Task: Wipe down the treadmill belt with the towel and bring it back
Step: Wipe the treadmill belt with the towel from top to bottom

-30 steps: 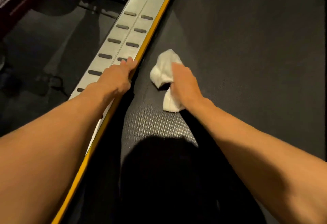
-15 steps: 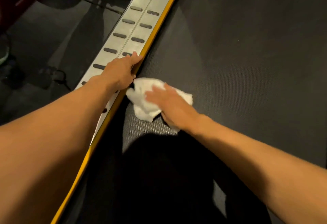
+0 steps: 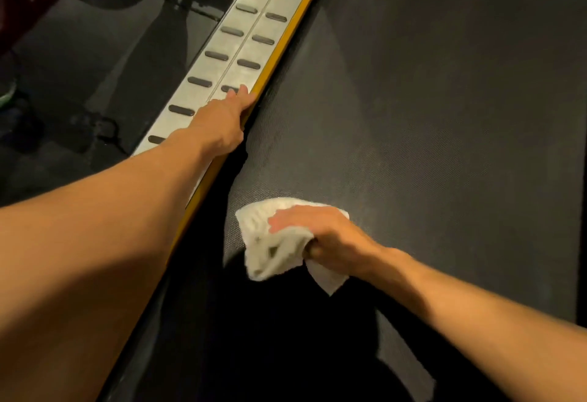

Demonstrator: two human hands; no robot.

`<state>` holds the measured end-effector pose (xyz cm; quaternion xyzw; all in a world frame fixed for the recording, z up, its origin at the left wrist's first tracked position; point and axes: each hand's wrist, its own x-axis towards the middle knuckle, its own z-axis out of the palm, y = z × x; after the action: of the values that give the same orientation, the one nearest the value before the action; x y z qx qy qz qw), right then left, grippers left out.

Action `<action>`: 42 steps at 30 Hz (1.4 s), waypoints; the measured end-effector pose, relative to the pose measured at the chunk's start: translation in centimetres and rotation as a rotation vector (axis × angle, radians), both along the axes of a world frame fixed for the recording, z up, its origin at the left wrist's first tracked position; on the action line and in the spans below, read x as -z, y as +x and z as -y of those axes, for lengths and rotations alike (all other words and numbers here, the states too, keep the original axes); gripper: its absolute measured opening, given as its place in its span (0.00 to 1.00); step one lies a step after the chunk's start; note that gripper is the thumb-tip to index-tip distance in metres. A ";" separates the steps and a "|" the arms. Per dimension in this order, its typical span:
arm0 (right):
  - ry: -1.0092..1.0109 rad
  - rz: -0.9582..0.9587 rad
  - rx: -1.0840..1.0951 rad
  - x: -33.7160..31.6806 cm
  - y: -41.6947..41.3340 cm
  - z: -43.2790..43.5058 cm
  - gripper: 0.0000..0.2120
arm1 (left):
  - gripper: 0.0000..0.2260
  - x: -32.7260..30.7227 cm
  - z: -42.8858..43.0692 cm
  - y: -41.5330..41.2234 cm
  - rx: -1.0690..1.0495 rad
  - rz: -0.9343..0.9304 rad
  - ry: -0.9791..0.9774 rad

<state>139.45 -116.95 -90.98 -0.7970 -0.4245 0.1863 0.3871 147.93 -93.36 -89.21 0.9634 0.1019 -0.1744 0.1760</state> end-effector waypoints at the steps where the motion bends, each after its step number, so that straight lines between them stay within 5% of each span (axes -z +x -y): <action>1: 0.016 -0.025 0.082 -0.4 0.8 0.4 0.11 | 0.36 0.0 0.0 0.0 0.005 -0.003 0.008; 4: -0.100 -0.024 0.498 -1.0 6.0 1.0 0.17 | 0.36 -0.1 0.3 0.2 0.020 -0.004 0.042; 7: -0.208 -0.053 0.664 -0.3 6.7 1.7 0.13 | 0.36 -0.2 0.6 0.3 0.039 -0.027 0.078; 12: -0.193 -0.266 0.264 -0.9 -1.4 1.8 0.19 | 0.36 -0.5 1.0 0.2 0.177 -0.067 0.204; 15: -0.062 -0.182 0.472 -2.2 1.5 3.3 0.19 | 0.36 -0.6 1.3 0.1 0.180 -0.069 0.221; 18: -0.204 -0.005 0.712 -0.9 5.8 5.8 0.05 | 0.36 -0.5 1.6 0.4 0.161 -0.089 0.236; 21: -0.374 -0.103 0.616 0.1 2.9 7.2 0.09 | 0.34 -0.2 2.1 0.7 0.153 -0.074 0.301; 25: -0.202 -0.283 0.547 -2.0 -1.8 7.7 0.18 | 0.30 0.8 4.2 -1.0 0.254 0.054 0.218; 31: -0.435 0.060 0.754 -1.0 3.5 9.4 0.03 | 0.40 0.3 7.2 -1.7 0.495 -0.139 0.273; 35: -0.503 0.020 0.401 -0.7 -1.3 8.3 0.03 | 0.42 0.3 8.4 -0.7 0.532 -0.244 0.383; 37: -0.446 -0.020 0.282 -1.1 -1.8 8.9 0.12 | 0.41 0.4 9.1 -0.3 0.522 -0.297 0.411; 42: -0.503 0.114 0.870 -0.2 3.3 13.0 0.05 | 0.41 0.5 9.8 0.0 0.480 -0.367 0.446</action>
<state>142.78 -129.93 -90.79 -0.9776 -0.0155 0.0602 0.2011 147.95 -103.15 -89.69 0.9272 -0.0614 -0.3542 -0.1051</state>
